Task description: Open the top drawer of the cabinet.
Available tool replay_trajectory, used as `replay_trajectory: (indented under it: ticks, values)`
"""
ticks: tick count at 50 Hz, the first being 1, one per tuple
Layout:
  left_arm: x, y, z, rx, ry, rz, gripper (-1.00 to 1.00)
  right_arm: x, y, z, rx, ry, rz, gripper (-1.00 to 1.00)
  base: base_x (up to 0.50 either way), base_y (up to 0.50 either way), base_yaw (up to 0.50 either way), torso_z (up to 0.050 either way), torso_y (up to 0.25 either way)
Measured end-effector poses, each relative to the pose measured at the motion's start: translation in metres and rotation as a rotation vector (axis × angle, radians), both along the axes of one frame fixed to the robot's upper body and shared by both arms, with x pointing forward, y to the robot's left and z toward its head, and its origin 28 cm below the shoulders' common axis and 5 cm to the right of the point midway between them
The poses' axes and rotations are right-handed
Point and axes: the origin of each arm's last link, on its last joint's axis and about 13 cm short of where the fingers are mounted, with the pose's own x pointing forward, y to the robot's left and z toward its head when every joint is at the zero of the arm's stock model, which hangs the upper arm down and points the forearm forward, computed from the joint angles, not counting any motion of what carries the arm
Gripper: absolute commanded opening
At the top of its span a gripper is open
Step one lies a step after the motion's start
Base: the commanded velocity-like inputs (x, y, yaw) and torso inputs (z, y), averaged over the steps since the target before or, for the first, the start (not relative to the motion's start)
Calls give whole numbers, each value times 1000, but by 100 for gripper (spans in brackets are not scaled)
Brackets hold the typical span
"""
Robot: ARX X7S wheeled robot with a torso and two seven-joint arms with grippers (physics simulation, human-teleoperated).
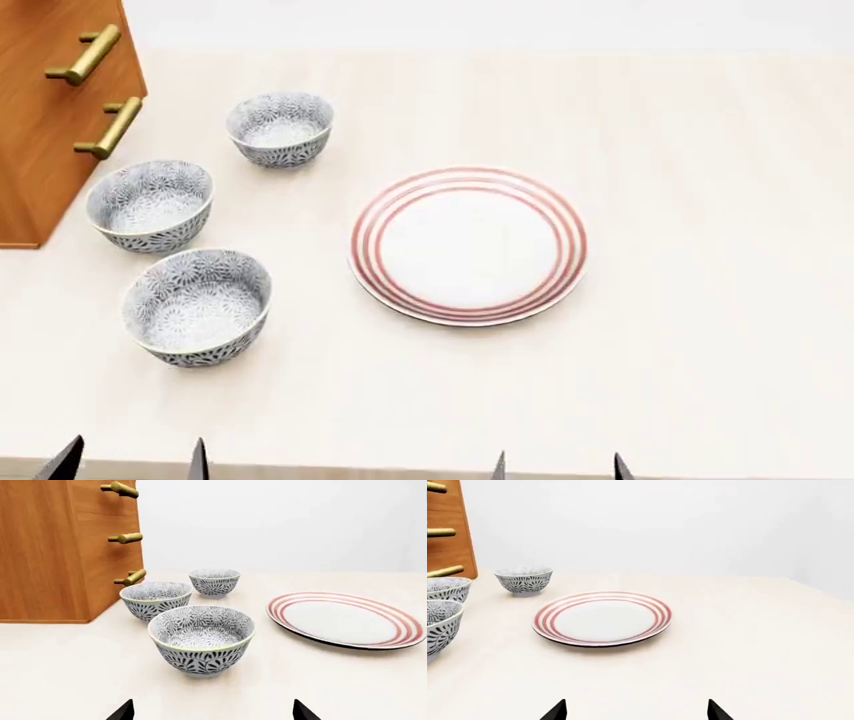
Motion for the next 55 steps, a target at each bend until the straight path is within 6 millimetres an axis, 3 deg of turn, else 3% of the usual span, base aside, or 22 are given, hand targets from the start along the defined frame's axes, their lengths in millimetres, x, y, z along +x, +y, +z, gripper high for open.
replay_trajectory:
  ticks: [22,55]
  values:
    - [6,13,84,-18,-210,3,100,2,-16,78,10,-191,-69,100,500,0,0,0,0]
    - [-17,25,133,-9,-284,6,100,-17,-19,120,-21,-244,-64,100,500,0,0,0,0]
